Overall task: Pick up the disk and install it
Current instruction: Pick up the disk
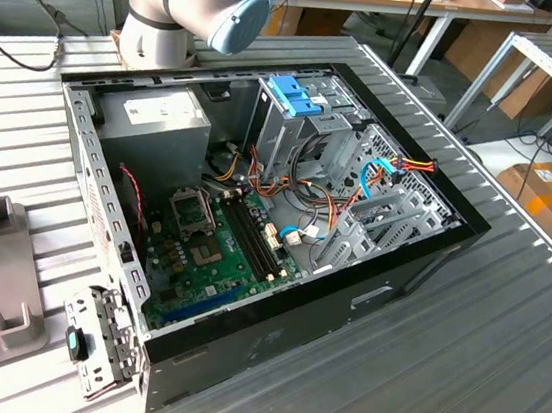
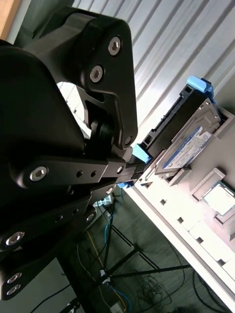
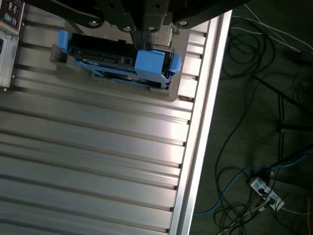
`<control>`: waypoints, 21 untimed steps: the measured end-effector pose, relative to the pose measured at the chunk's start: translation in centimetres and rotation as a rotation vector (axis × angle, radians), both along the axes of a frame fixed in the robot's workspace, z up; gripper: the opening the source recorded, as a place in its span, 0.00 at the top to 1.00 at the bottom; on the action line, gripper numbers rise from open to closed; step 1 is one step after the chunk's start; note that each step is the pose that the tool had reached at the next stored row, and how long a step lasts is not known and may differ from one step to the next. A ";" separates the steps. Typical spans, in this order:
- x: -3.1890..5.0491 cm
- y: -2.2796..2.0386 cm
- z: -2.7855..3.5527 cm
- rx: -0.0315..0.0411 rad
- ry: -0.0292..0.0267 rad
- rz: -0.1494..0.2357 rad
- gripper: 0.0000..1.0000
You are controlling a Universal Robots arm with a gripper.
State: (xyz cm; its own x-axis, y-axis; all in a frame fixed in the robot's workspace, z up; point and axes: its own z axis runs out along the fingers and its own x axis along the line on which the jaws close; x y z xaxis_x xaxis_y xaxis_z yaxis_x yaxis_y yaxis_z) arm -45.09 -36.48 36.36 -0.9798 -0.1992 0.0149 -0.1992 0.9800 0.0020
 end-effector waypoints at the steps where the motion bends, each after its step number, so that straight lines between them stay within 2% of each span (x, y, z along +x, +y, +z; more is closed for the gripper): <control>1: 0.00 0.00 0.00 0.0000 0.0000 0.010 0.89; 3: 0.00 0.00 0.00 0.0000 0.0001 0.057 0.89; 7: 0.00 0.01 0.00 0.0000 0.0001 0.104 0.89; 21: 0.00 0.01 0.00 0.0000 0.0000 0.109 0.89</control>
